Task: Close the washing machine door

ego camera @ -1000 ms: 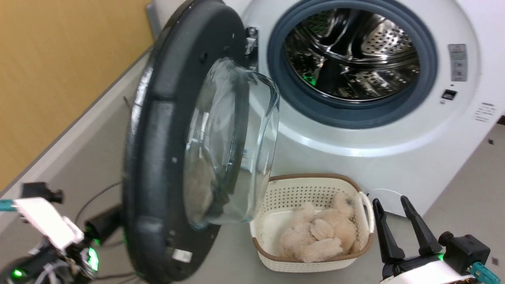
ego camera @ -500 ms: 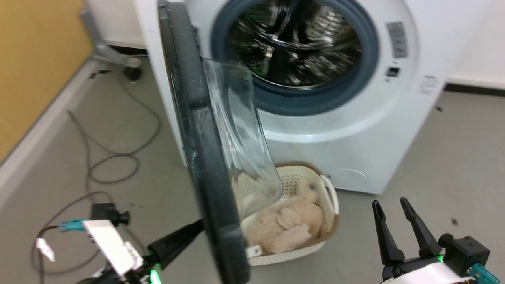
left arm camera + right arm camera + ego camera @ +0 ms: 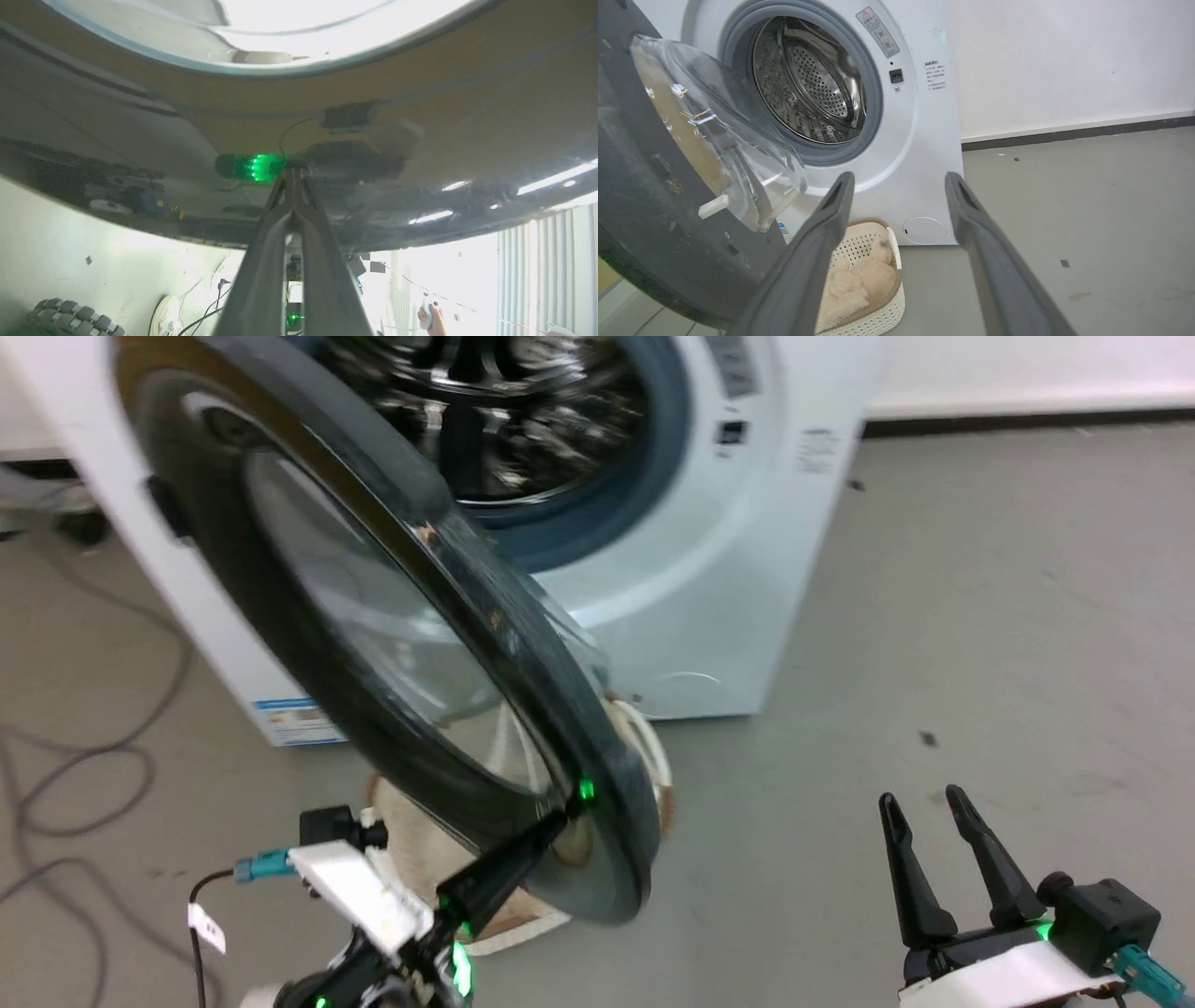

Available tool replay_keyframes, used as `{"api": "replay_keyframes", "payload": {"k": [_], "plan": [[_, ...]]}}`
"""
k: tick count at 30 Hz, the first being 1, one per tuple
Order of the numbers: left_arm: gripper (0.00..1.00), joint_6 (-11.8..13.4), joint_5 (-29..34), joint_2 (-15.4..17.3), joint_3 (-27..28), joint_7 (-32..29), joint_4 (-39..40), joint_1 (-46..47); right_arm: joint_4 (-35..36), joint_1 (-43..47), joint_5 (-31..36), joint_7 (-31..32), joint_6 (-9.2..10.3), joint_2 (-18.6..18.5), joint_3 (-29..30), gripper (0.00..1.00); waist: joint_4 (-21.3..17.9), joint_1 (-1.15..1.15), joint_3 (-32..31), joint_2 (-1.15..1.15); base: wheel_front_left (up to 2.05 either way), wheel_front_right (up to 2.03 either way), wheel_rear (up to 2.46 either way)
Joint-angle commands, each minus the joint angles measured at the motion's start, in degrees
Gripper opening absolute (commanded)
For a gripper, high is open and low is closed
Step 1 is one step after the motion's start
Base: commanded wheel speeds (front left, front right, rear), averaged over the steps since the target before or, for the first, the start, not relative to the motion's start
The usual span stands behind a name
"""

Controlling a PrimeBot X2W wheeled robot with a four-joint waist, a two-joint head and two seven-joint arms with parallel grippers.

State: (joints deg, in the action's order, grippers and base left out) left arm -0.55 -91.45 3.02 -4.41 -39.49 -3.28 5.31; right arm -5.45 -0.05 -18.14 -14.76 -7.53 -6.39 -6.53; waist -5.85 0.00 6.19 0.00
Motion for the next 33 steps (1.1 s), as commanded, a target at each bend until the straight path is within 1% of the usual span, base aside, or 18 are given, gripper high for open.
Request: {"api": "replay_keyframes", "payload": {"k": [1,6,10,16,20,23,27,30,33], "plan": [[0.0,-0.63,-0.41,-0.13,-0.68,1.02,-0.67,1.71,0.22,-0.82,0.07,-0.24,0.04,-0.04,0.12,1.0,-3.37,0.0,1.76,0.0,0.0,0.0,0.0],[0.0,-2.36,-1.33,-0.13,-3.5,8.59,-5.22,7.21,0.43,-1.25,-0.08,-0.24,0.04,0.49,0.01,1.0,-7.47,0.0,3.48,0.0,0.0,0.0,0.0],[0.0,-3.32,-1.73,-0.13,-5.62,16.11,-9.15,12.5,0.47,-1.67,-0.21,-0.24,0.04,1.1,-0.45,1.0,-10.08,0.0,4.75,0.0,0.0,0.0,0.0],[0.0,-4.22,-2.85,-0.13,-8.52,27.63,-16.45,21.49,0.4,-2.27,-0.36,-0.24,0.04,1.83,-0.97,1.0,-12.4,0.0,6.2,0.0,0.0,0.0,0.0],[0.0,-4.93,-3.23,-0.14,-10.66,33.47,-21.47,27.0,0.35,-2.55,-0.31,-0.24,0.04,2.18,-1.16,1.0,-12.99,0.0,6.78,0.0,0.0,0.0,0.0],[0.0,-5.49,-3.96,-0.14,-11.95,35.7,-24.8,30.21,0.28,-2.77,-0.22,-0.24,0.04,2.34,-1.33,1.0,-13.14,0.0,6.98,0.0,0.0,0.0,0.0],[0.0,-6.29,-5.68,-0.14,-13.7,36.52,-27.37,32.16,0.16,-2.85,-0.06,-0.24,0.04,2.43,-1.21,1.0,-12.47,0.0,6.59,0.0,0.0,0.0,0.0],[0.0,-6.71,-5.83,-0.14,-15.23,36.19,-28.08,31.17,0.02,-2.56,0.1,-0.24,0.04,2.31,-1.03,1.0,-11.28,0.0,5.61,0.0,0.0,0.0,0.0],[0.0,-6.87,-3.86,0.51,-16.88,35.69,-27.49,28.64,-0.12,-2.17,0.19,-0.24,0.04,1.96,-0.84,1.0,-9.78,0.0,4.09,0.0,0.0,0.0,0.0]]}}
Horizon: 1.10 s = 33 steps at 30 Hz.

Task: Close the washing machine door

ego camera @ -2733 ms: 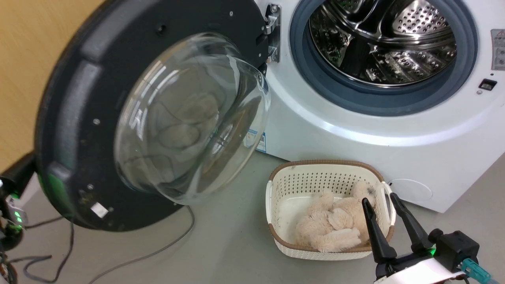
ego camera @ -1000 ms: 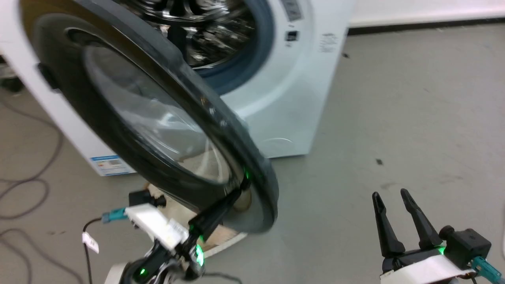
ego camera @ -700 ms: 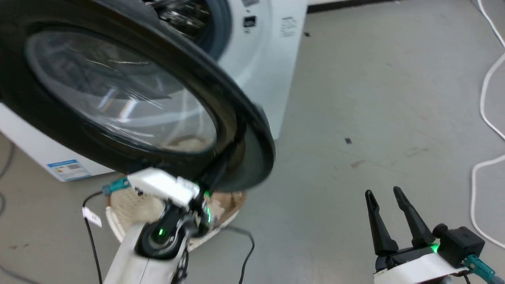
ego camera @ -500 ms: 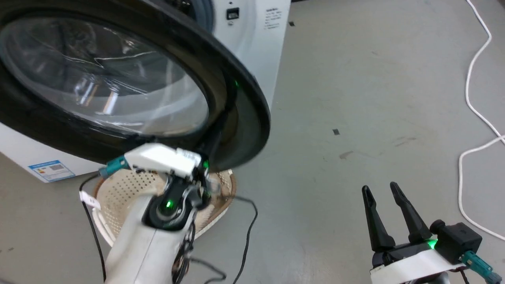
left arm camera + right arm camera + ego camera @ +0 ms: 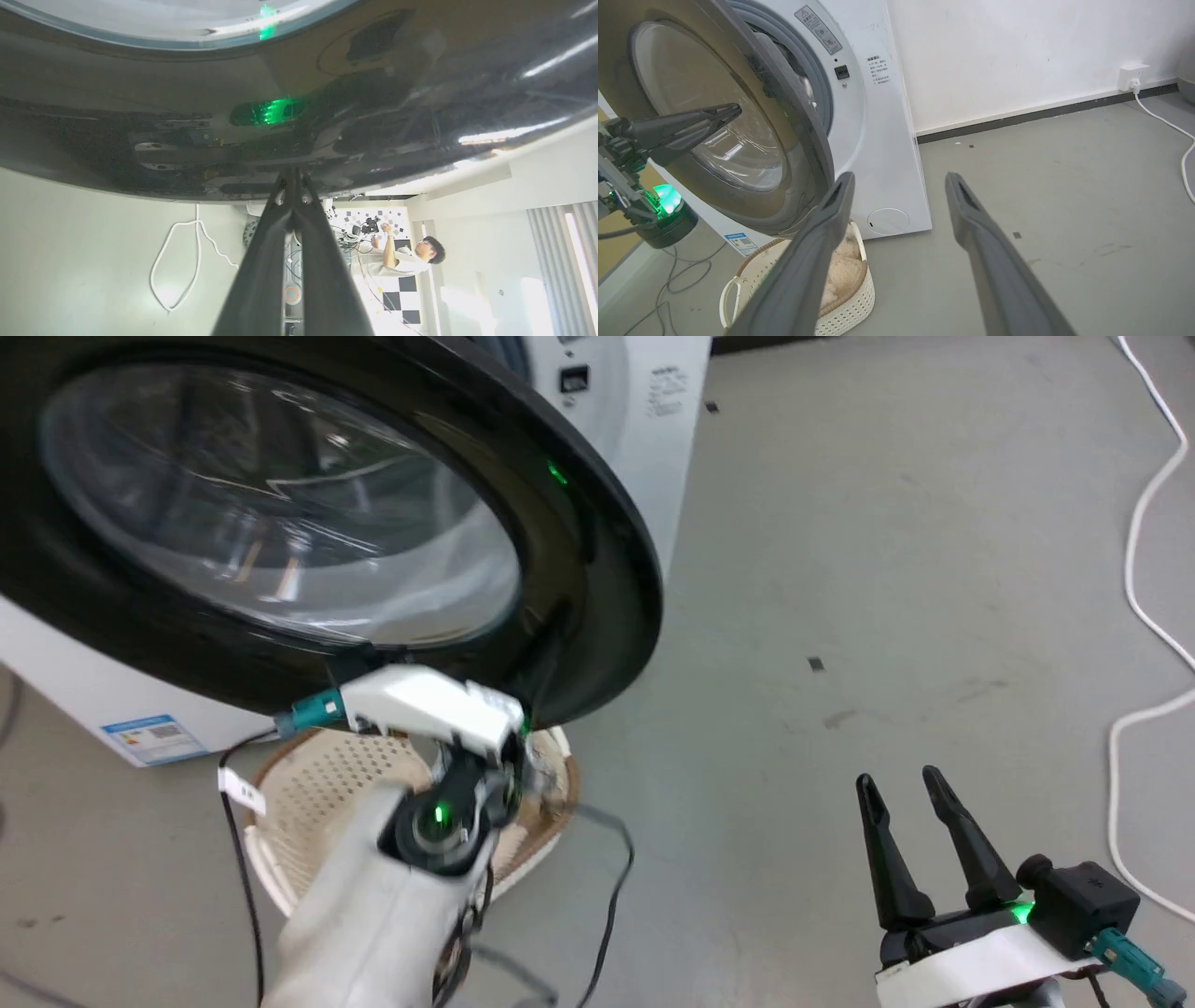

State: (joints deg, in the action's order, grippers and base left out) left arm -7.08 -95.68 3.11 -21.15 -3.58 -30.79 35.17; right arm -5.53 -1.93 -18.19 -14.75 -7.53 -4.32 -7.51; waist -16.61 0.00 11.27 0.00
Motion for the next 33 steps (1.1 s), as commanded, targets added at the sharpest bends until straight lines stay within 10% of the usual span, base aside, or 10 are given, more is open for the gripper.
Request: {"api": "replay_keyframes", "payload": {"k": [1,13,17,21,28,29,31,33], "plan": [[0.0,-0.36,1.49,1.02,-0.92,-0.38,0.99,-2.37,-0.04,-0.16,0.21,-0.25,0.04,-0.24,0.23,1.0,1.54,0.0,-1.55,0.0,0.0,0.0,0.0],[0.0,-0.19,32.8,20.04,-16.65,10.23,7.73,-15.45,-0.31,2.53,0.07,-0.25,0.04,-2.02,0.8,1.0,8.82,0.0,-8.49,0.0,0.0,0.0,0.0],[0.0,3.58,41.95,23.87,-16.21,17.11,8.6,-16.01,-0.19,3.57,0.03,-0.25,0.04,-2.34,1.13,1.0,11.12,0.0,-9.98,0.0,0.0,0.0,0.0],[0.0,10.83,53.49,21.88,-2.63,18.54,19.08,-21.08,0.32,4.55,0.09,-0.25,0.04,-2.32,1.54,1.0,13.96,0.0,-11.0,0.0,0.0,0.0,0.0],[0.0,10.1,65.63,13.48,8.3,18.56,29.07,-33.4,0.7,4.89,0.32,-0.25,0.04,-2.49,1.11,1.0,15.45,0.0,-11.31,0.0,0.0,0.0,0.0],[0.09,9.27,66.8,12.55,8.79,18.56,29.37,-34.7,0.69,4.94,0.35,-0.25,0.04,-2.51,1.06,1.0,15.55,0.0,-11.36,0.0,0.0,0.0,0.0],[1.0,8.26,70.0,11.11,9.66,18.56,29.61,-36.66,0.64,5.04,0.42,-0.25,0.04,-2.58,0.9,1.0,15.69,0.0,-11.51,0.0,0.0,0.0,0.0],[1.0,7.2,72.59,9.4,10.26,18.57,29.91,-38.34,0.61,5.14,0.53,-0.25,0.04,-2.69,0.64,1.0,15.73,0.0,-11.61,0.0,0.0,0.0,0.0]]}}
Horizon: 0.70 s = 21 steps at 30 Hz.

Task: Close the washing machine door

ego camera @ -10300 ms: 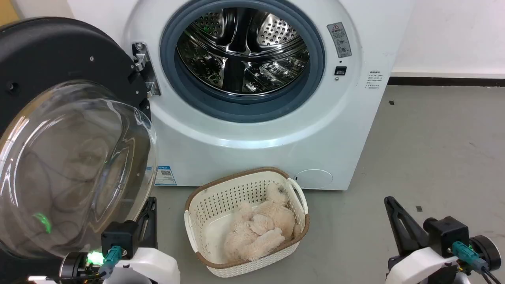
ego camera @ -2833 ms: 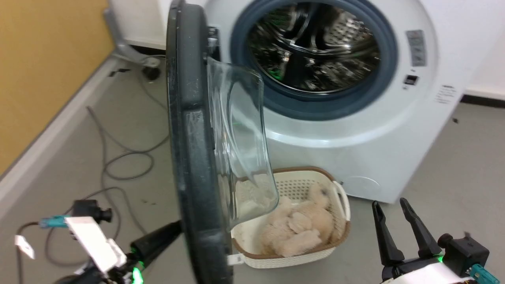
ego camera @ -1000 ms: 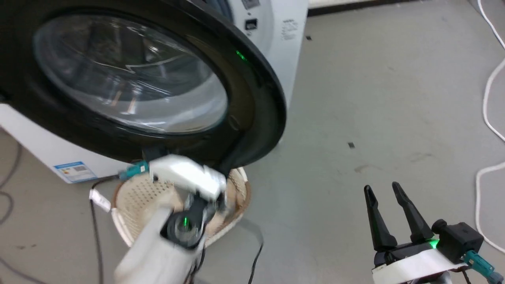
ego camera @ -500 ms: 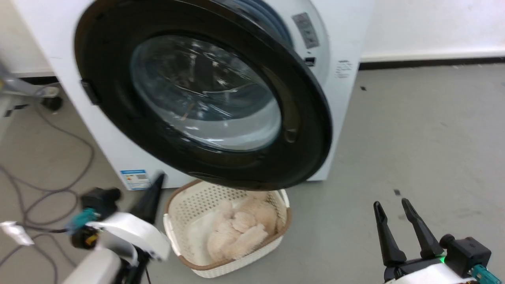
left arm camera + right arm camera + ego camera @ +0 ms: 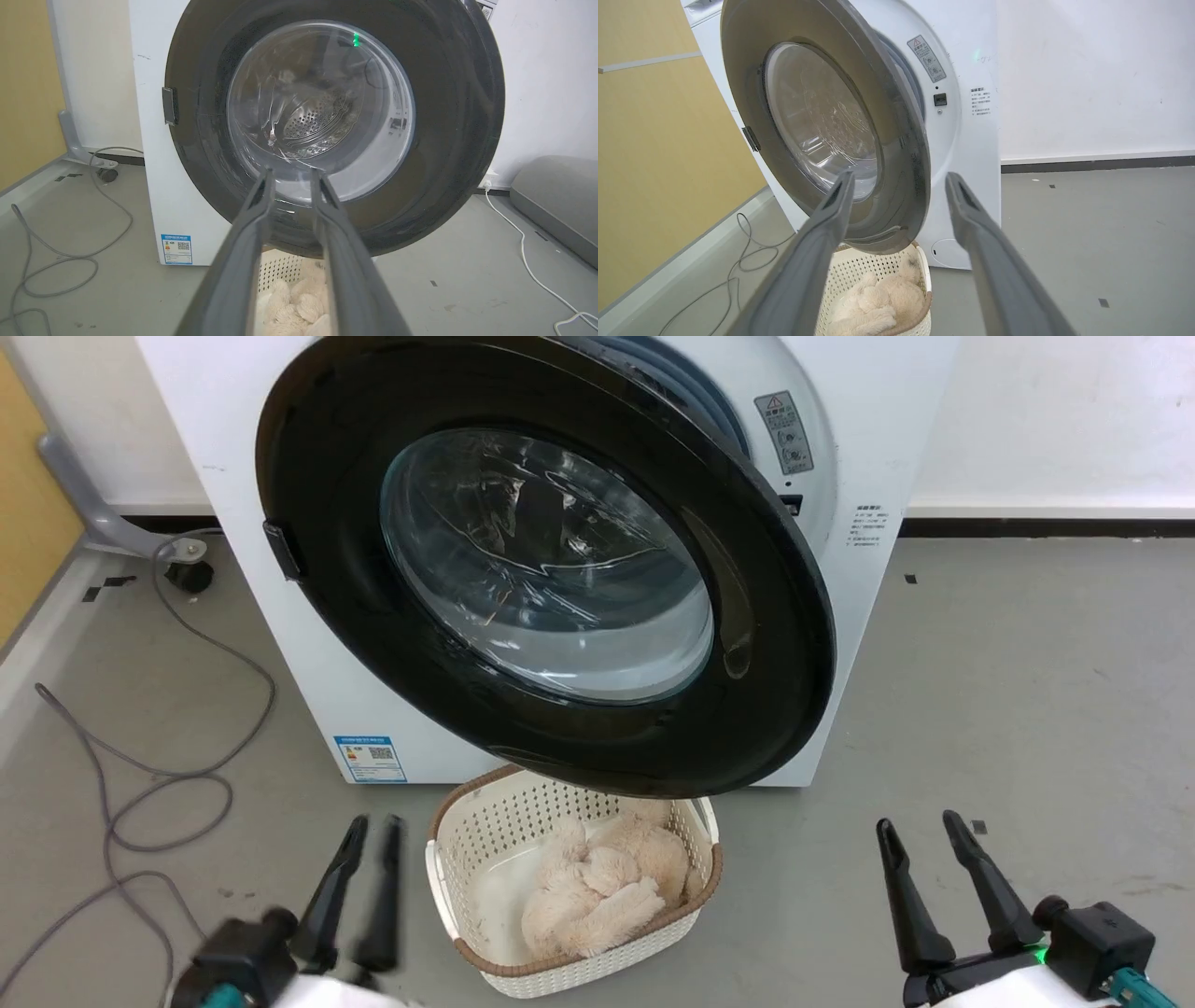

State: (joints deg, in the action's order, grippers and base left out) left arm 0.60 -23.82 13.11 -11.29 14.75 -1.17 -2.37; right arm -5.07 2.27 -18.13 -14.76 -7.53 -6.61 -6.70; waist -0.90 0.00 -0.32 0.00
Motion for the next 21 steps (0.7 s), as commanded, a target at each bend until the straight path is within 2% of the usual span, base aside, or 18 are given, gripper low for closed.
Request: {"api": "replay_keyframes", "payload": {"k": [1,4,9,17,18,19,20,21], "plan": [[1.0,-1.1,1.83,-1.35,0.74,0.24,0.33,-1.47,0.14,0.97,0.61,-0.24,0.04,-0.49,-0.3,1.0,0.04,0.0,-0.05,0.0,0.0,0.0,0.0],[1.0,-2.59,5.92,-2.96,1.75,0.24,0.44,-2.74,0.14,1.12,0.84,-0.24,0.04,-0.54,-0.43,1.0,0.17,0.0,-0.07,0.0,0.0,0.0,0.0],[1.0,-3.43,9.53,-6.16,4.72,0.24,1.1,-4.03,-0.01,1.24,1.11,-0.24,0.04,-0.47,-0.94,1.0,0.45,0.0,0.02,0.0,0.0,0.0,0.0],[1.0,-5.27,12.79,-8.37,7.46,0.25,0.98,-4.19,-0.08,1.18,1.06,-0.24,0.04,-0.54,-1.42,1.0,1.32,0.0,0.28,0.0,0.0,0.0,0.0],[1.0,-5.45,12.98,-8.57,7.66,0.25,0.96,-4.08,-0.08,1.15,1.06,-0.24,0.04,-0.74,-1.66,0.97,1.54,0.0,0.37,0.0,0.0,0.0,0.0],[1.0,-5.63,13.17,-8.75,7.82,0.25,0.91,-3.91,-0.02,1.08,1.05,-0.24,0.04,-0.97,-1.87,0.37,1.86,0.0,0.47,0.0,0.0,0.0,0.0],[1.0,-5.78,13.34,-8.92,7.94,0.25,0.84,-3.74,0.07,0.95,0.79,-0.24,0.04,-1.2,-2.23,0.0,2.18,0.0,0.58,0.0,0.0,0.0,0.0],[1.0,-5.95,13.49,-9.07,8.01,0.25,0.75,-3.57,0.17,0.75,0.6,-0.24,0.04,-1.62,-2.77,0.0,2.53,0.0,0.7,0.0,0.0,0.0,0.0]]}}
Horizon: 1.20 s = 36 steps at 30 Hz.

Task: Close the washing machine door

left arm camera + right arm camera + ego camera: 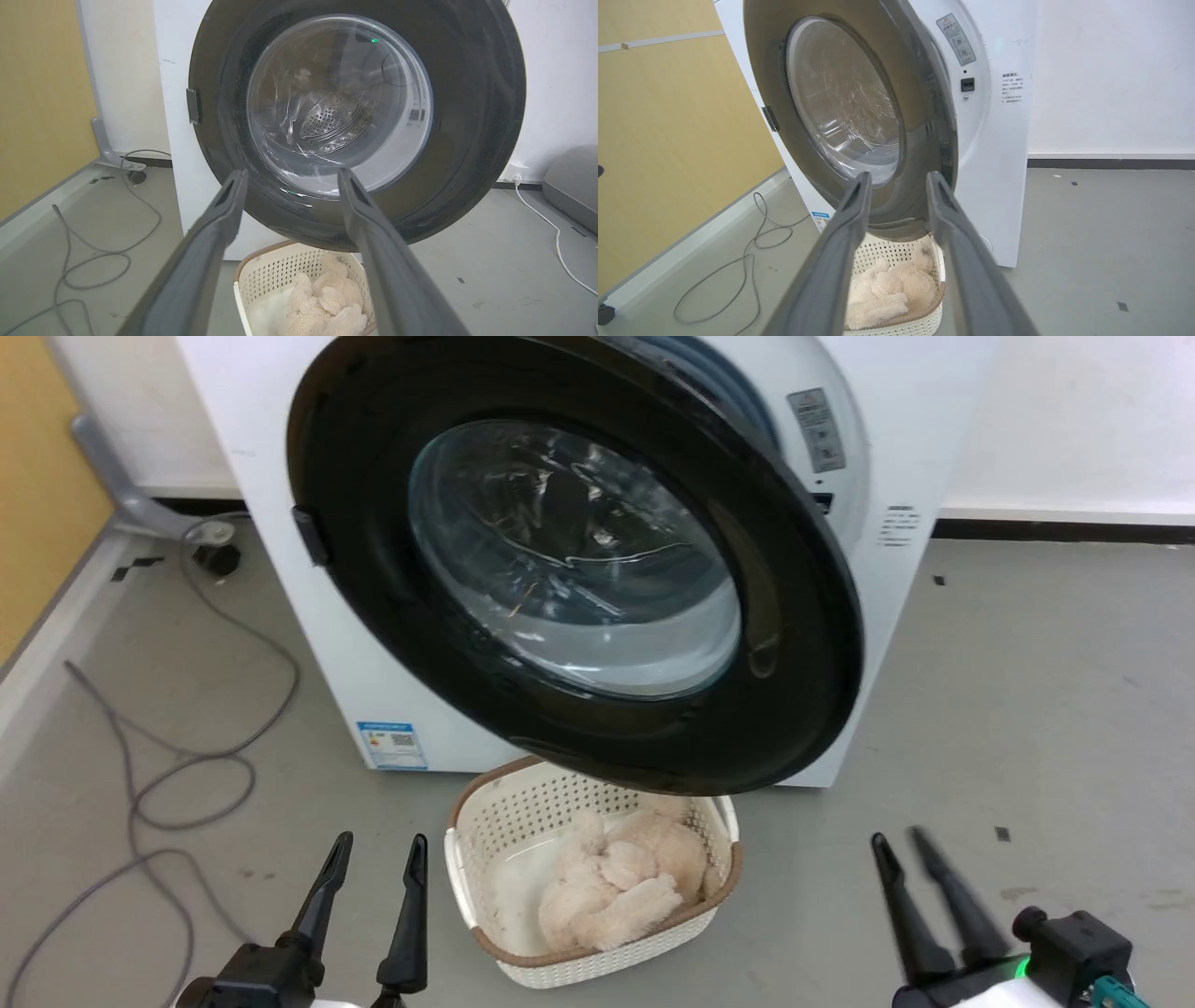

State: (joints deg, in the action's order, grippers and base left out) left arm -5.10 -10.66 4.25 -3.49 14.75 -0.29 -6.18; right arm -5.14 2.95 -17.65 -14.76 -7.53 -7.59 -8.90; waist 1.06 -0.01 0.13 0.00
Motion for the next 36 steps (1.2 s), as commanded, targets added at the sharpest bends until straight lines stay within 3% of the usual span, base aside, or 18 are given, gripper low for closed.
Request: {"api": "replay_keyframes", "payload": {"k": [1,8,17,24,36], "plan": [[1.0,-0.41,0.43,-0.33,0.27,0.25,-0.19,0.42,0.44,-0.22,0.19,-0.24,0.04,-1.22,-1.03,0.0,0.98,0.01,0.5,0.0,0.0,0.0,0.0],[1.0,-1.17,0.72,-1.01,0.55,0.25,0.15,2.62,1.44,-5.19,-0.44,-0.24,0.04,-6.83,-7.2,0.0,4.27,0.01,4.29,0.0,0.0,0.0,0.0],[1.0,-1.58,0.92,-1.31,-0.41,0.25,0.45,5.7,-2.83,-19.55,-3.36,0.66,0.04,-16.63,-15.31,0.0,7.76,0.01,10.42,0.0,0.0,0.0,0.0],[1.0,-1.22,-0.42,-1.35,-1.86,0.25,0.31,8.44,-8.99,-28.86,-7.15,3.38,0.04,-20.93,-13.71,0.0,10.17,0.01,13.9,0.0,0.0,0.0,0.0],[1.0,0.0,-1.58,-1.36,-3.41,0.25,0.85,10.99,-19.22,-41.43,-12.53,7.19,0.04,-24.21,-9.14,0.0,12.53,0.01,19.12,0.0,0.0,0.0,0.0]]}}
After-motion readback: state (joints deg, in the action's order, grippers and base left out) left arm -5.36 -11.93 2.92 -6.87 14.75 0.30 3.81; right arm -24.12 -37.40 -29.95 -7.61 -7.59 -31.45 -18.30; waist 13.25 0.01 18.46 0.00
